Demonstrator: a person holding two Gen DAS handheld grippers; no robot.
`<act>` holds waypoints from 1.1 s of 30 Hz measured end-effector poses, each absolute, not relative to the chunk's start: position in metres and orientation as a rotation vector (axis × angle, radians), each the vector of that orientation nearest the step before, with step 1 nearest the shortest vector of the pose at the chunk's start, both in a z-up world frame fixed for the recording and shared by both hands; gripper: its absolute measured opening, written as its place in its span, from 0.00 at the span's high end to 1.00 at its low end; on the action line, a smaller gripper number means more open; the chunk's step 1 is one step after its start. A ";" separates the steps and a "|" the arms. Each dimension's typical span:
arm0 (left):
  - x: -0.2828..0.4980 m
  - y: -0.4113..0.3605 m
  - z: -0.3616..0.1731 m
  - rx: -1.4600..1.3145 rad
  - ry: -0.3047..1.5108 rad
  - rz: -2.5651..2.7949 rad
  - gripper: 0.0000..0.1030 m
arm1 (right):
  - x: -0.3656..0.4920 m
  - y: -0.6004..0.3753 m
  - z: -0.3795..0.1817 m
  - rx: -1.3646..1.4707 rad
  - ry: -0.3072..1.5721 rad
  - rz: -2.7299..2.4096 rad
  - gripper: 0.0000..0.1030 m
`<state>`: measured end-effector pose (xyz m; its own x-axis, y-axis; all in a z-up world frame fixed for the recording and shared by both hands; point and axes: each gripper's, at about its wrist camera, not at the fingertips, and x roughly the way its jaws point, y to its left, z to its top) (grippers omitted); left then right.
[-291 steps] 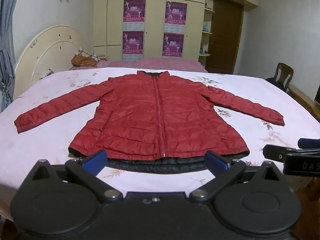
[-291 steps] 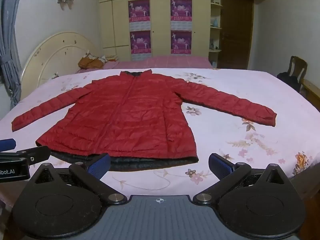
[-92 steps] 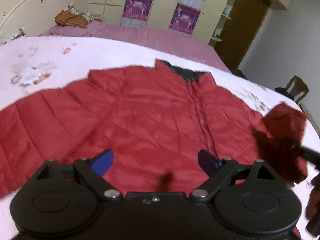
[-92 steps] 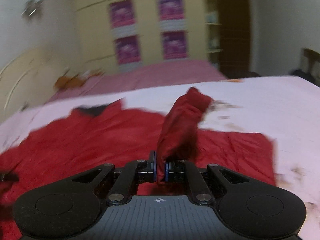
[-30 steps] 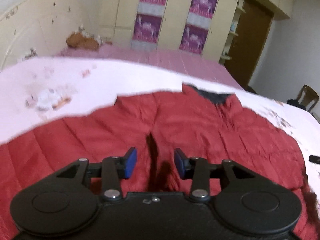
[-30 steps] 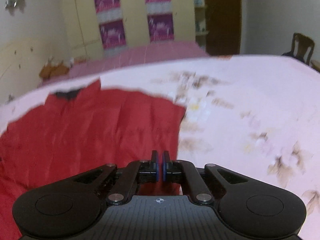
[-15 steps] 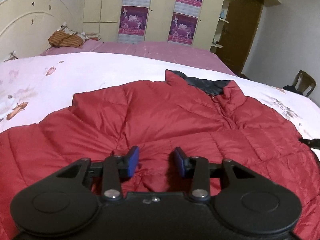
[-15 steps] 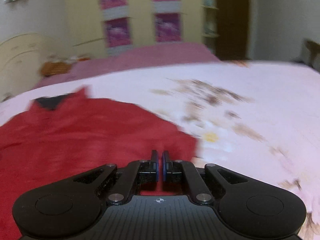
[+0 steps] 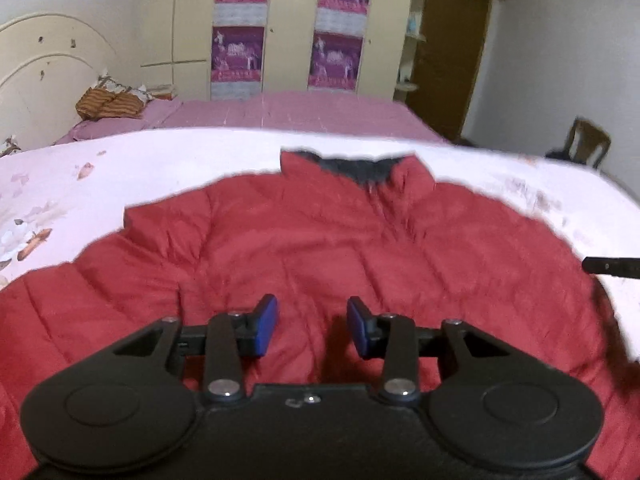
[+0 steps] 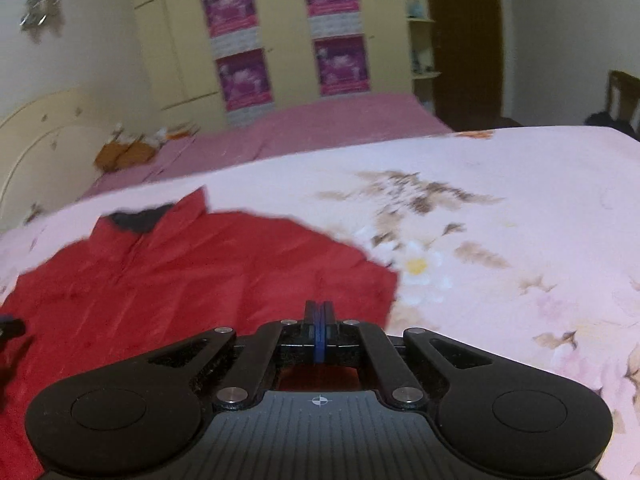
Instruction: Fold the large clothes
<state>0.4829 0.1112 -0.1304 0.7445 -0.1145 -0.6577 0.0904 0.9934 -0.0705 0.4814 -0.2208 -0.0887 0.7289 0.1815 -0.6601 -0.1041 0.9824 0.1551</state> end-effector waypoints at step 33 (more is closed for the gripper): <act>0.463 0.113 -0.143 -0.024 0.767 -0.089 0.58 | 0.448 -0.188 -0.107 -0.054 0.859 0.081 1.00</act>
<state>0.4633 0.1126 -0.1434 0.7163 -0.0894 -0.6920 0.0719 0.9959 -0.0542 0.4477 -0.1882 -0.1070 0.6501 0.0492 -0.7582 -0.0929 0.9956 -0.0151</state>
